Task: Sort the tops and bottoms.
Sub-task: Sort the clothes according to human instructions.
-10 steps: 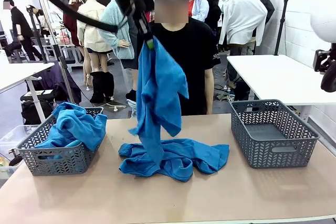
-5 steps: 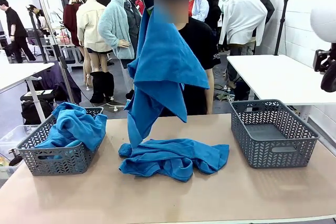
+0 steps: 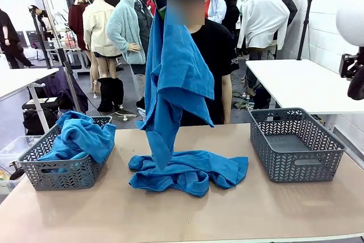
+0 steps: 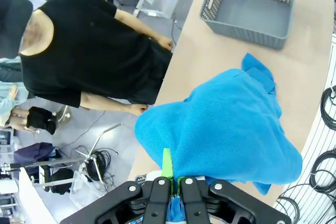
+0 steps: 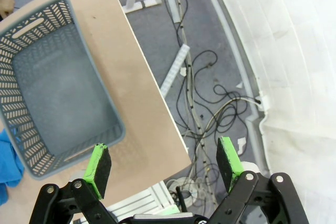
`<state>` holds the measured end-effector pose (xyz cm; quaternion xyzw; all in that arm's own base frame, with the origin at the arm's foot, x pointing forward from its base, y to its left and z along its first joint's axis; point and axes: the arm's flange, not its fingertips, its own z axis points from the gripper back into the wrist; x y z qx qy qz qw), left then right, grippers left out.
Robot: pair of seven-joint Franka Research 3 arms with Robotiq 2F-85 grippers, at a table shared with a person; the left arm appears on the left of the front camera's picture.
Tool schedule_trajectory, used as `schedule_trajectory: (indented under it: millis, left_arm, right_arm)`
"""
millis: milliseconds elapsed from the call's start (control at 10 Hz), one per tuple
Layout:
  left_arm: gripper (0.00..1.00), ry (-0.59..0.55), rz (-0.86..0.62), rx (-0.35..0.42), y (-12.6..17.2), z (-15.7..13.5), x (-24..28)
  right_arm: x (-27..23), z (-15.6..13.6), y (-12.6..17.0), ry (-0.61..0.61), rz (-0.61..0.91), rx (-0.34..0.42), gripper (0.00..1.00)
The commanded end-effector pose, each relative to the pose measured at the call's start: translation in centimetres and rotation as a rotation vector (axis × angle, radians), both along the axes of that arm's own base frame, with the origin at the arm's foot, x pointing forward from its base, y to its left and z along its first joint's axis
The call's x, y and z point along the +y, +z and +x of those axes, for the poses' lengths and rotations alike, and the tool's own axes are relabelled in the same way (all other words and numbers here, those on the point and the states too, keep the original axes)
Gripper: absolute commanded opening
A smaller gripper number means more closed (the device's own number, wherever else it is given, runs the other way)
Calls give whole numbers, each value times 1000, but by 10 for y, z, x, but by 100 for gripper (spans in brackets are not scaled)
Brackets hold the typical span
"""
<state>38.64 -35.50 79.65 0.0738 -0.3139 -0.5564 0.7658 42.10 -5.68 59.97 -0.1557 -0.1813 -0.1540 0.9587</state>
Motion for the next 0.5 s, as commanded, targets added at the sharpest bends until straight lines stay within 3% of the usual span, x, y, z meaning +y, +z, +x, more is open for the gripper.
schedule_trajectory:
  millis: [0,400]
  left_arm:
    - [0,-5,-6,-11,5,-1,0]
    - [0,-5,-6,-11,5,-1,0]
  right_arm:
    - [1,1,1,-19,7,2,100]
    - [1,1,1,-19,7,2,100]
